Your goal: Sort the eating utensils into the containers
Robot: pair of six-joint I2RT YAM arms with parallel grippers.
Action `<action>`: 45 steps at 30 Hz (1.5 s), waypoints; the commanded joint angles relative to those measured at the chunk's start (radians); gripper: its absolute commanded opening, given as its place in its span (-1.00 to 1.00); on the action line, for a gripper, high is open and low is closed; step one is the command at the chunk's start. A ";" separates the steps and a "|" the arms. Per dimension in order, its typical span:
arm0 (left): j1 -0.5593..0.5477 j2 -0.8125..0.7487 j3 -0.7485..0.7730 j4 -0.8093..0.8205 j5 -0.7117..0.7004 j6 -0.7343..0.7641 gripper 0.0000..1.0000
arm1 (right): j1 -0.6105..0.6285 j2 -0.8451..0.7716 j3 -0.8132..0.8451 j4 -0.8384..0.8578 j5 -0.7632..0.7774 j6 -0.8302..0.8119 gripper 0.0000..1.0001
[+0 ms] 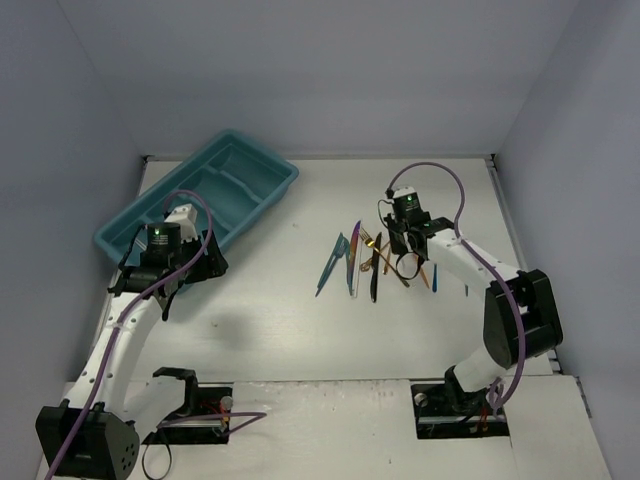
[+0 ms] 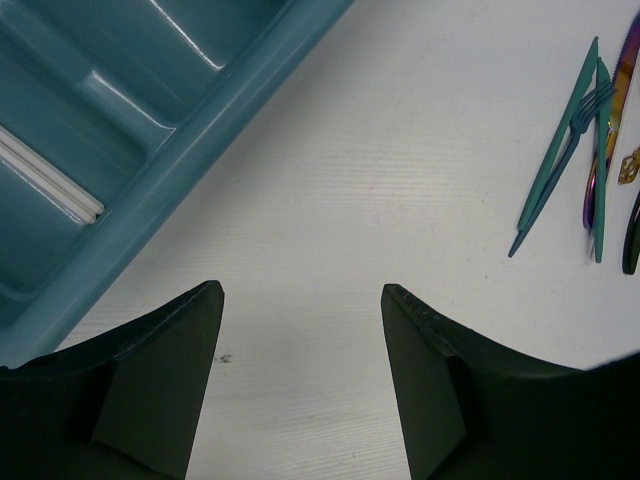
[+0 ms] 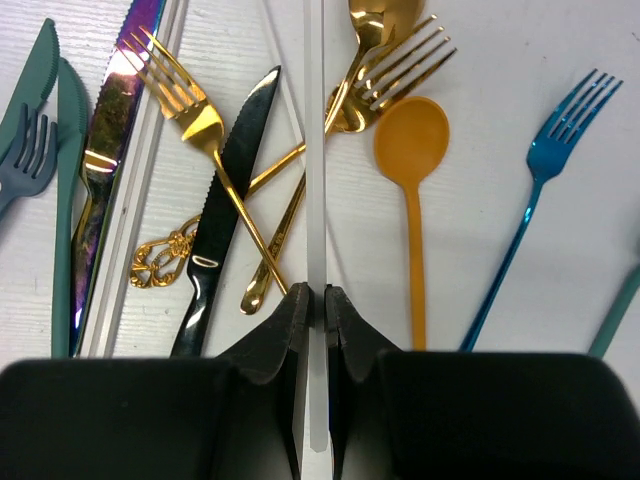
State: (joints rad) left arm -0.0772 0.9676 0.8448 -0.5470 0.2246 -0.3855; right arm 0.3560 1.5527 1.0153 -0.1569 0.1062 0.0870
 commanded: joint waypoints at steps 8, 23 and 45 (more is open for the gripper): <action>-0.151 -0.041 0.101 0.184 0.111 -0.183 0.23 | 0.144 -0.169 0.111 -0.016 -0.094 0.071 -1.00; -0.490 0.106 0.235 0.509 -0.120 -0.374 0.23 | 0.448 -0.248 0.063 0.268 -0.217 0.324 -1.00; -0.555 0.162 0.214 0.480 -0.253 -0.400 -0.99 | 0.553 -0.199 0.078 0.364 -0.213 0.382 -0.97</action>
State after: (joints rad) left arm -0.6304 1.1580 1.0359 -0.0813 0.0137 -0.7771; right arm 0.8986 1.3409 1.0744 0.1120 -0.1112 0.4524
